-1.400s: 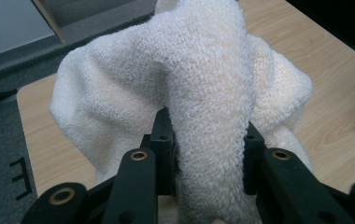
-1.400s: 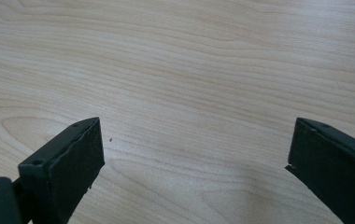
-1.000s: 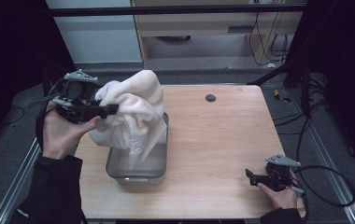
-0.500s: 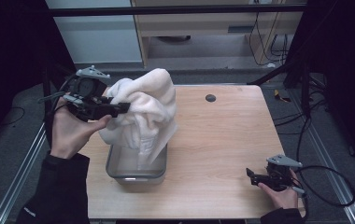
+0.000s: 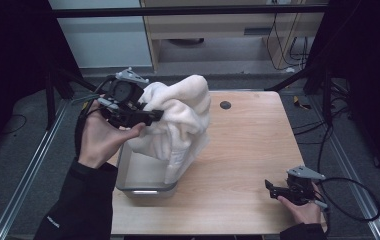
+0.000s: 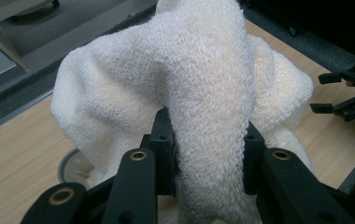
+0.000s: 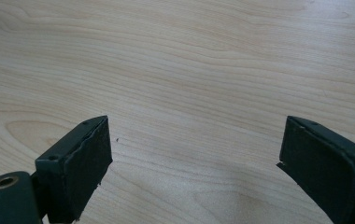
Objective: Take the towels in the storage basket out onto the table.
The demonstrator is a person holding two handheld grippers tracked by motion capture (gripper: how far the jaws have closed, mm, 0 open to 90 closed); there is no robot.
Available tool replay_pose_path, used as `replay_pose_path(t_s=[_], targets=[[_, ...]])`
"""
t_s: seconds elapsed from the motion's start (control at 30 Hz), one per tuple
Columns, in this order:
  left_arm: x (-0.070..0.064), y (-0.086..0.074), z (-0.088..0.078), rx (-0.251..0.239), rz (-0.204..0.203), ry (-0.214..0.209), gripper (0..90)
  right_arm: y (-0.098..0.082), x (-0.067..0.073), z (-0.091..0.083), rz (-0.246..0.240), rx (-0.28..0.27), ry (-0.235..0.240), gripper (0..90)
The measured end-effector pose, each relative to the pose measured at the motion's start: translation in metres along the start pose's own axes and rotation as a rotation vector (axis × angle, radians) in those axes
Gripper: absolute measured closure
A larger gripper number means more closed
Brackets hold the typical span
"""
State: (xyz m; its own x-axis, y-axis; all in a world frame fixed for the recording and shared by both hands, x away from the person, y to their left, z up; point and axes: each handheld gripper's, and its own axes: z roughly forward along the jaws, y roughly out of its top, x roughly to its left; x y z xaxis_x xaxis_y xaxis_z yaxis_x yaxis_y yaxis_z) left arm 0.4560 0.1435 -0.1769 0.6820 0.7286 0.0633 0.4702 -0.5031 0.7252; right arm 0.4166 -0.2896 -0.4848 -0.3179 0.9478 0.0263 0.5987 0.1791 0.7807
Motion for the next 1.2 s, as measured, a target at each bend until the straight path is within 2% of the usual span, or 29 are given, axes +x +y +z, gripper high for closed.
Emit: replay_pose_path(t_s=[0.43, 0.73, 1.2], targets=[[-0.025, 0.013, 0.038, 0.037, 0.044, -0.049, 67.0, 0.0, -0.003, -0.004, 0.004, -0.013, -0.02, 12.1], [-0.041, 0.021, 0.069, 0.041, 0.064, -0.086, 66.9, -0.002, -0.006, -0.006, 0.011, -0.011, -0.032, 13.1], [-0.054, 0.02, 0.116, 0.071, 0.092, -0.136, 66.7, -0.004, -0.008, -0.004, -0.003, -0.008, -0.045, 13.6]])
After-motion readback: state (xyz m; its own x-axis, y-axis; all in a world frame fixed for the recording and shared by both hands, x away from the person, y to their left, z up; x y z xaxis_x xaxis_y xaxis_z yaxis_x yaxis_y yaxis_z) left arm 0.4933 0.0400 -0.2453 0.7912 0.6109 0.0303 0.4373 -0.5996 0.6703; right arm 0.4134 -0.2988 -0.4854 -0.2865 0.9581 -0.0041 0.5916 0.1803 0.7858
